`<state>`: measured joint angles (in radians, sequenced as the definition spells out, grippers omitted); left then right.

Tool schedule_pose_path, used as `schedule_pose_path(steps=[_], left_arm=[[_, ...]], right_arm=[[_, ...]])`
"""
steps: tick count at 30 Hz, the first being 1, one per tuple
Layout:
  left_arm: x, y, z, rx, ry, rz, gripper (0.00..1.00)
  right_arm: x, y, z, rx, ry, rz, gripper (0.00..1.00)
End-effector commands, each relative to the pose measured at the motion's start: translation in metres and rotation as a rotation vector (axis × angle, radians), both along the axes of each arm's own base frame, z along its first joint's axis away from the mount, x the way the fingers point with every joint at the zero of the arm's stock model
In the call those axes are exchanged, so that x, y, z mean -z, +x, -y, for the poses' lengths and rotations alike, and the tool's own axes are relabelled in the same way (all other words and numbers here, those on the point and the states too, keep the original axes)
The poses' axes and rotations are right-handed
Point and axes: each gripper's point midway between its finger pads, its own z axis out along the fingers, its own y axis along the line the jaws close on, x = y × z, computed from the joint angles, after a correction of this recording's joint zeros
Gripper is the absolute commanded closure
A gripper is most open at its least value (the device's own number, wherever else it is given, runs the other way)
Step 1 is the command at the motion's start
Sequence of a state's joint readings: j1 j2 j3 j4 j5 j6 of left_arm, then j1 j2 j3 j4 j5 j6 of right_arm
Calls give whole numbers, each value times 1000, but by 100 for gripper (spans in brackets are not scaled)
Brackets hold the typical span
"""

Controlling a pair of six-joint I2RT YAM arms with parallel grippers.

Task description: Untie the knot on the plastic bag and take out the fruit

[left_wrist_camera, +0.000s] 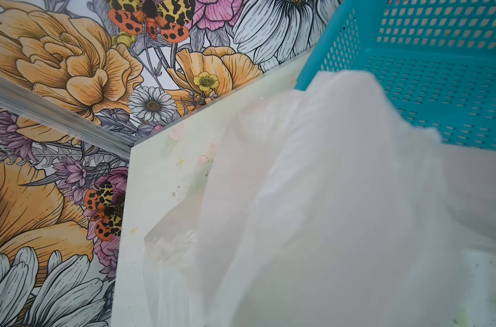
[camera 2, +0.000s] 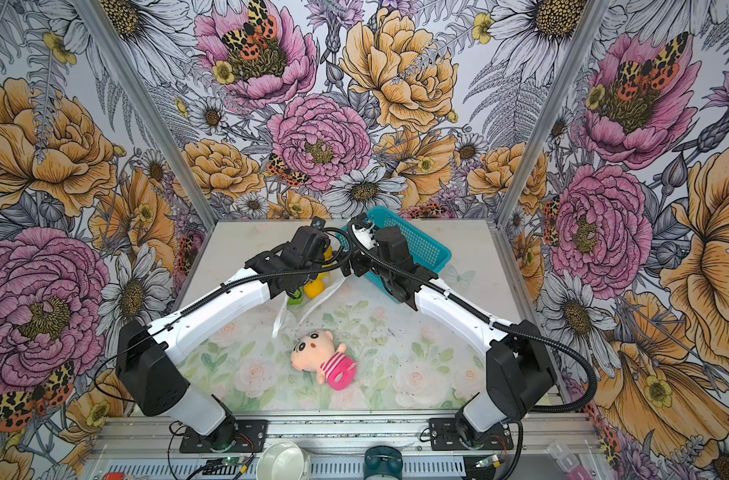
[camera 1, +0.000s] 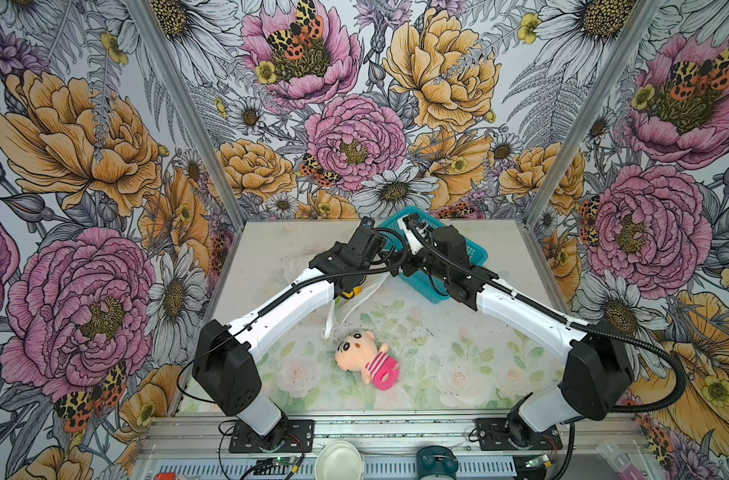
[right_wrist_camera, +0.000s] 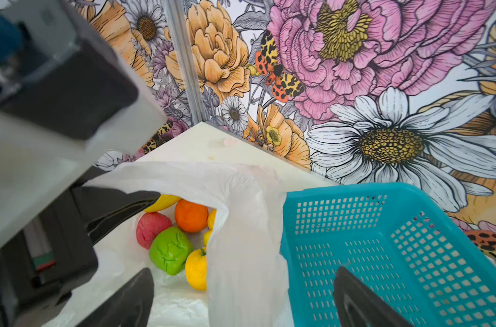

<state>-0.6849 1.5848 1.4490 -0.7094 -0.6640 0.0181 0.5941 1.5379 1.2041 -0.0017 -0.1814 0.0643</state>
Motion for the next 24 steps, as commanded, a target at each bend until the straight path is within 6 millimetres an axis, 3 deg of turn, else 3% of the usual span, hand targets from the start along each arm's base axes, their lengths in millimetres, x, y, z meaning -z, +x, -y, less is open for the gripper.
schedule_pose_path(steps=[1, 4, 6, 8, 10, 12, 15, 17, 19, 20, 22, 24], left_arm=[[-7, -2, -4, -22, -35, 22, 100], [-11, -5, -8, -31, -34, 32, 100], [-12, -8, -11, -34, -41, 36, 100], [-14, -11, -13, -34, -52, 40, 98], [-16, -14, -13, -28, -68, 40, 92], [-16, -16, -13, -22, -74, 39, 85], [-14, -20, -17, -32, -69, 37, 73], [-9, -24, -22, -48, -68, 35, 54], [-3, -29, -27, -60, -70, 28, 25], [1, -31, -29, -66, -67, 23, 18], [10, -31, -37, -94, -46, 13, 10], [20, -27, -45, -125, -23, 0, 9]], right_arm=[[13, 2, -7, -65, -74, 7, 0], [28, 19, 3, 15, -138, -13, 1], [28, 25, 8, 45, -144, -14, 10], [29, 27, 9, 49, -139, -22, 32], [27, 28, 11, 58, -134, -19, 71], [24, 31, 16, 79, -130, -17, 96], [17, 30, 22, 104, -110, -8, 100], [11, 25, 24, 97, -85, 9, 100], [2, 16, 22, 64, -47, 37, 100], [-2, 12, 22, 56, -32, 50, 100], [-9, 5, 23, 40, -9, 72, 100], [-14, -2, 23, 18, 9, 92, 100]])
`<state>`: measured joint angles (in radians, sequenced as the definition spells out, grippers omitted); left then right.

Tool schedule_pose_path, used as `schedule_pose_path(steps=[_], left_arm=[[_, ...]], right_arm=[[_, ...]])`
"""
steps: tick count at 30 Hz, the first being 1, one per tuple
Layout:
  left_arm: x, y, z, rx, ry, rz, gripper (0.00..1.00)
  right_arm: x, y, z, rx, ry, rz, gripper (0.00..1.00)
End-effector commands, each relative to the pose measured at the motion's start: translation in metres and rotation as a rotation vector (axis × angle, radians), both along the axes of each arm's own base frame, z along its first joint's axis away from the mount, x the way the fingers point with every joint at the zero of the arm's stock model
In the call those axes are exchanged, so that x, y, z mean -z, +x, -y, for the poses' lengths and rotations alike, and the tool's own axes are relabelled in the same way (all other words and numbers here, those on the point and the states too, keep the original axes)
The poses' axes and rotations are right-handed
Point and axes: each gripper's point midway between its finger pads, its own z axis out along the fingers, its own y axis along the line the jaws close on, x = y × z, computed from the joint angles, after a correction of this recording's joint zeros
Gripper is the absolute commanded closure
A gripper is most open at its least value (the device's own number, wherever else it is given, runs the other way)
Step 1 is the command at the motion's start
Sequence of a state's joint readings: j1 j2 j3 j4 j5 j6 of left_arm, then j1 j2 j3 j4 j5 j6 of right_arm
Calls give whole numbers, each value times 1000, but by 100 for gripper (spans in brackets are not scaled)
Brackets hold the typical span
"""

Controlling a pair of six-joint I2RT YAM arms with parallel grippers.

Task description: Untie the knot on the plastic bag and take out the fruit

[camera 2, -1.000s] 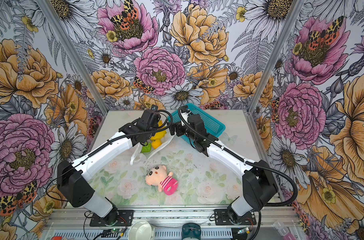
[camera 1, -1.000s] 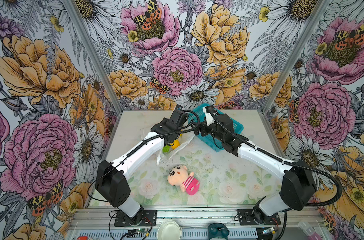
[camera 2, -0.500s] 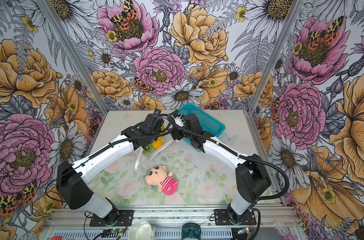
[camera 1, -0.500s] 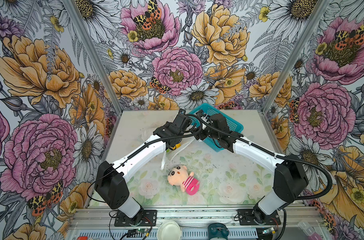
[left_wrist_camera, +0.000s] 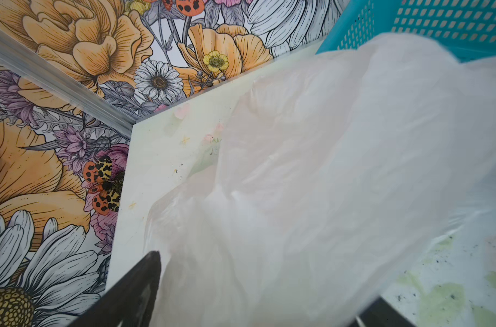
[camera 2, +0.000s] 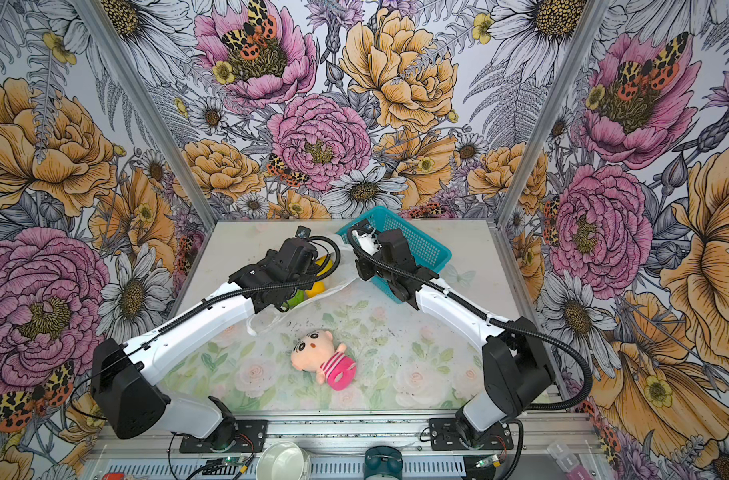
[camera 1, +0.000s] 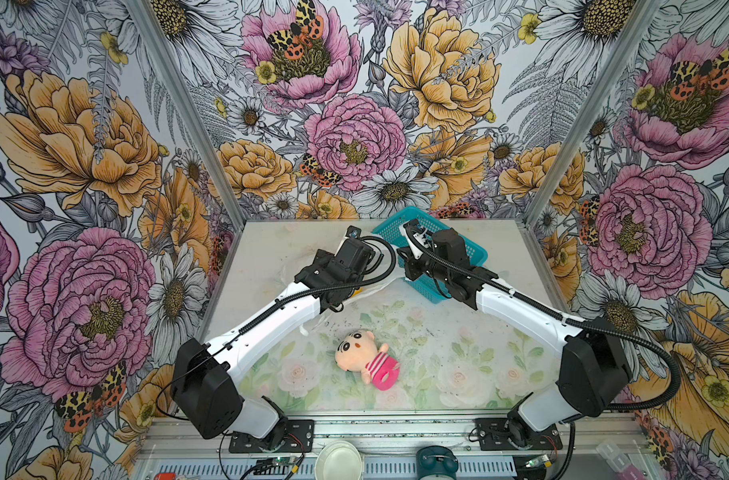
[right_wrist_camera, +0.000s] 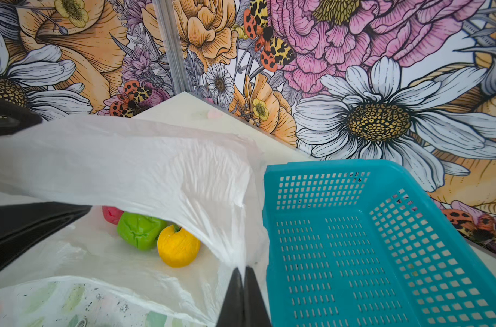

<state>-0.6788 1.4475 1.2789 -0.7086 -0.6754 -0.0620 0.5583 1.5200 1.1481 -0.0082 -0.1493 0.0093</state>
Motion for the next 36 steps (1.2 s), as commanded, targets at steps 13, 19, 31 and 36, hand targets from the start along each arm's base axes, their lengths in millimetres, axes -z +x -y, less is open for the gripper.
schedule_pose_path(steps=[13, 19, 31, 36], left_arm=[[-19, 82, -34, -153, 77, 35, 100], [-67, 126, -61, -258, 193, 130, 100], [-187, 101, -83, -386, 140, 374, 100], [-170, 80, -78, -374, 55, 367, 100]], right_arm=[[-36, -10, -4, -48, 98, 82, 100], [-36, -7, -3, -23, 116, 79, 62], [-40, -5, 3, 11, 139, 104, 11], [-45, -9, 6, 17, 157, 118, 10]])
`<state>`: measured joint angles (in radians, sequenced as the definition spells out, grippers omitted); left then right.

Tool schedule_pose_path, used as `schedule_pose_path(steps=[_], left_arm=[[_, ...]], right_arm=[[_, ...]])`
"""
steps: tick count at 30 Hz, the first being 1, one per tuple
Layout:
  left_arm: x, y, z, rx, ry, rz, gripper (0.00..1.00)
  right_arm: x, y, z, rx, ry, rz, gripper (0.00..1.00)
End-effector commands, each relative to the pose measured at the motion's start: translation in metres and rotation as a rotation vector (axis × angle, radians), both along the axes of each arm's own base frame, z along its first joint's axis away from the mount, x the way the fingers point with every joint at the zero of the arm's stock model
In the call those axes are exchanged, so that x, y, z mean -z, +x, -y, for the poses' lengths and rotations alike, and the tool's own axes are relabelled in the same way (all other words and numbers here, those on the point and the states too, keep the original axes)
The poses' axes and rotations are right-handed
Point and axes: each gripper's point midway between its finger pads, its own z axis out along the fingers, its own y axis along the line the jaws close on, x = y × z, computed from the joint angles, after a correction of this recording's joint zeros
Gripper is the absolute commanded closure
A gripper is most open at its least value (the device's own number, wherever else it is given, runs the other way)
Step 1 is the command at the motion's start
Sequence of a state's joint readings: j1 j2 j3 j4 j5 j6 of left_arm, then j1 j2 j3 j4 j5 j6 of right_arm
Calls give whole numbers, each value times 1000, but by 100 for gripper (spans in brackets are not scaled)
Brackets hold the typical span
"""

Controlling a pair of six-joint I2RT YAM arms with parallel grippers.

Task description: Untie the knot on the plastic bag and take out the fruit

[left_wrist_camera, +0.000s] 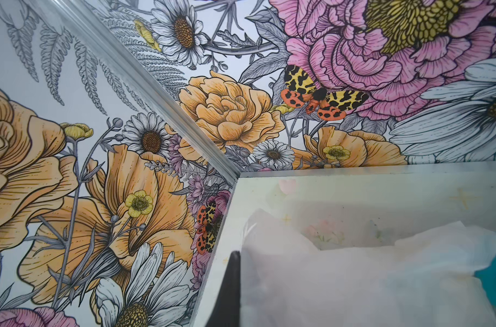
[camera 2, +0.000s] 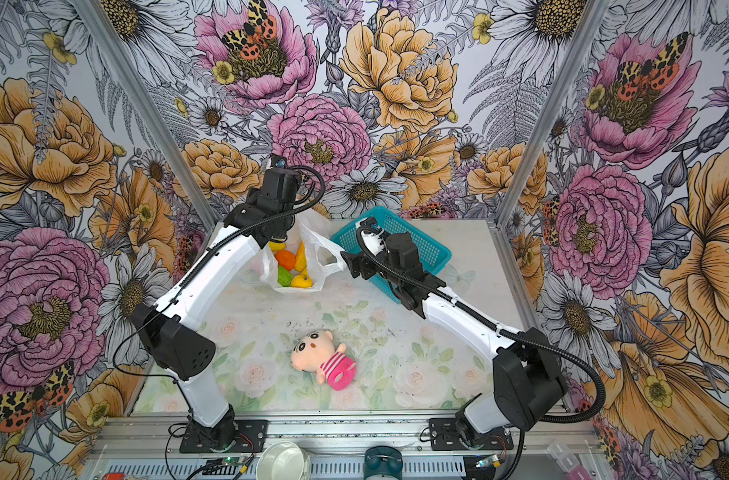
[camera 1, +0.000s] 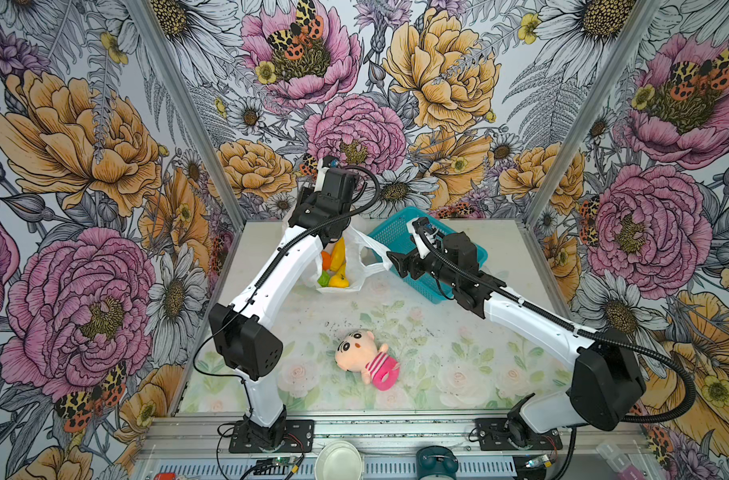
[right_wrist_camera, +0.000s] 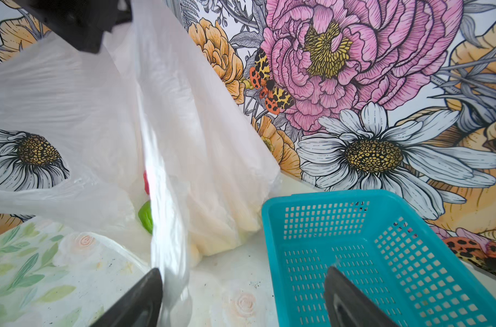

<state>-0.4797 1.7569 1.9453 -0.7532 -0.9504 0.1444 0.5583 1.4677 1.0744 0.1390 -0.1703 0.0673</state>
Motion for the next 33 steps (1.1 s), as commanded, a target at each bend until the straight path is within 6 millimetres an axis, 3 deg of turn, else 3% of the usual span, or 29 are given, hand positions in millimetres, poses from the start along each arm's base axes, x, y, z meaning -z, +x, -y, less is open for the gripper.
schedule_pose_path(steps=[1, 7, 12, 15, 17, 20, 24, 26, 28, 33], left_arm=[[-8, -23, -7, -29, -97, 82, 100], [75, -41, -10, -36, -143, -50, 100], [160, -63, 9, 52, -330, -234, 100], [189, -82, 13, 48, -392, -306, 100], [195, -92, 11, 31, -402, -303, 100], [198, -104, 8, 4, -382, -275, 100], [200, -105, 5, -9, -399, -235, 100], [203, -105, -4, -44, -385, -212, 100], [205, -105, -9, -56, -374, -205, 100], [201, -104, -4, -33, -394, -205, 100]], right_arm=[[-22, -3, 6, 19, 48, 50, 10], [-24, -12, -5, -48, 73, 47, 15], [-27, -37, -31, -107, 9, 104, 18], [-31, -53, -44, -103, -42, 147, 18], [-34, -63, -50, -113, -40, 154, 19], [-31, -98, -78, -214, 29, 108, 34], [12, -150, -124, -315, -52, 84, 40], [31, -166, -140, -348, -82, 66, 44], [46, -174, -150, -379, -66, 33, 46], [81, -169, -162, -360, -37, -25, 47]])
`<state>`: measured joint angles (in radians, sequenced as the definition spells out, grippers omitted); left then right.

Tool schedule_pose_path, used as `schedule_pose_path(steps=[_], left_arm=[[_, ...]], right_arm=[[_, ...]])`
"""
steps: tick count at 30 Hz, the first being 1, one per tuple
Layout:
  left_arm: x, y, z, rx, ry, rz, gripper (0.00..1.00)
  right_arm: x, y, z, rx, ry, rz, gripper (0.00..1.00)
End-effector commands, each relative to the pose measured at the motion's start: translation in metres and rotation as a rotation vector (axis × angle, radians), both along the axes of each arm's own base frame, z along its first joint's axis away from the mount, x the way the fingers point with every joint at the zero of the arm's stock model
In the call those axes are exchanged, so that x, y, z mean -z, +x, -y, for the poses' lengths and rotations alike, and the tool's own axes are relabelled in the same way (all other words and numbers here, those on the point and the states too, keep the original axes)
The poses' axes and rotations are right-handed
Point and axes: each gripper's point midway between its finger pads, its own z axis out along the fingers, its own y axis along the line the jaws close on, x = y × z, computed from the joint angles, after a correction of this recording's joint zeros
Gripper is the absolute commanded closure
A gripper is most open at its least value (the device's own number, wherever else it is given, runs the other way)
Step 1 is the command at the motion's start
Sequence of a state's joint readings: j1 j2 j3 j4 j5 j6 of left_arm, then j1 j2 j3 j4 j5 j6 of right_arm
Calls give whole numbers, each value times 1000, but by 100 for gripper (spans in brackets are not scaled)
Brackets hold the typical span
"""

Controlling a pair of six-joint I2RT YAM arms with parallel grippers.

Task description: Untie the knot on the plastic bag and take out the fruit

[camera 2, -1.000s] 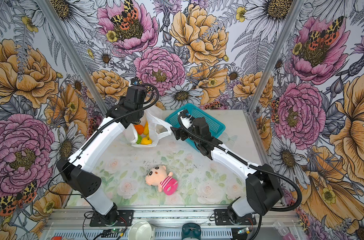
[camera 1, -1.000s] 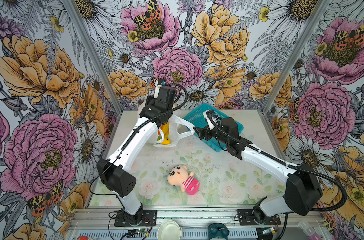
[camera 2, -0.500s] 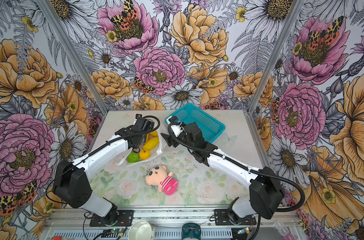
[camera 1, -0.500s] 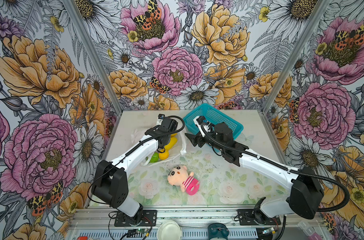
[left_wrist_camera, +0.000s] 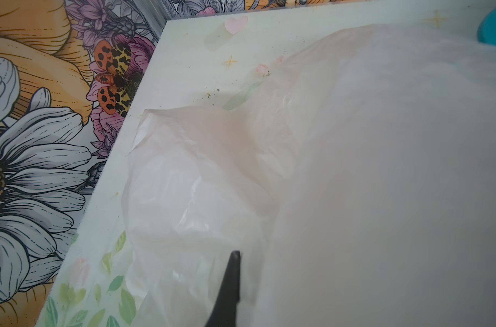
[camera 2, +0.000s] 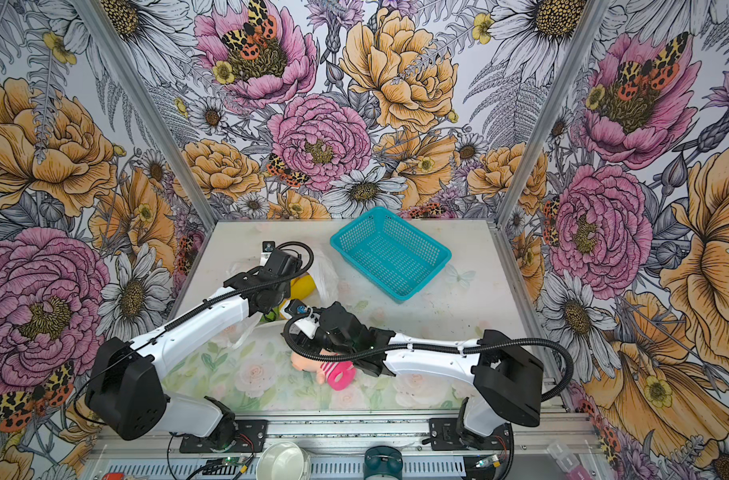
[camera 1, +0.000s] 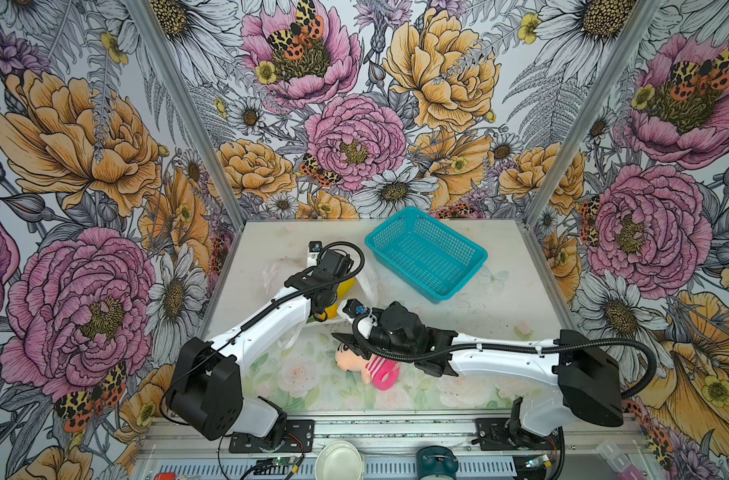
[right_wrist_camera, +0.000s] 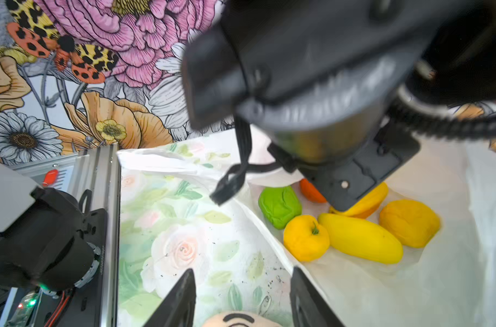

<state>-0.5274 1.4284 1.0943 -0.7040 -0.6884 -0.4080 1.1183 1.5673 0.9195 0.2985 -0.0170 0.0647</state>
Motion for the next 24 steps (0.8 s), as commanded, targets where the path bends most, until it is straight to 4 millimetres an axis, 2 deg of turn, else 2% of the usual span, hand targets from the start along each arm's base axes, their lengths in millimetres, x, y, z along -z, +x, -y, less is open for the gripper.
schedule_pose_path(steps=[1, 5, 7, 10, 14, 20, 24], left_arm=[[-12, 4, 0, -22, -33, 62, 100], [-25, 2, -2, -38, -68, 108, 100], [-34, 0, -2, -40, -93, 146, 95], [-54, -3, -5, -76, -133, 214, 100], [-74, -12, -11, -115, -186, 294, 100], [-82, -6, 6, -55, -307, 276, 100], [-97, -8, 1, -83, -381, 320, 100]], right_arm=[[6, 16, -7, 66, 54, -14, 48], [27, 36, -5, 147, 53, -68, 49], [30, 45, -1, 183, 69, -96, 50], [30, 58, 4, 235, 83, -107, 50], [39, 71, 8, 308, 73, -131, 50], [74, 81, -20, 291, 4, -197, 52], [86, 90, -31, 300, -37, -215, 38]])
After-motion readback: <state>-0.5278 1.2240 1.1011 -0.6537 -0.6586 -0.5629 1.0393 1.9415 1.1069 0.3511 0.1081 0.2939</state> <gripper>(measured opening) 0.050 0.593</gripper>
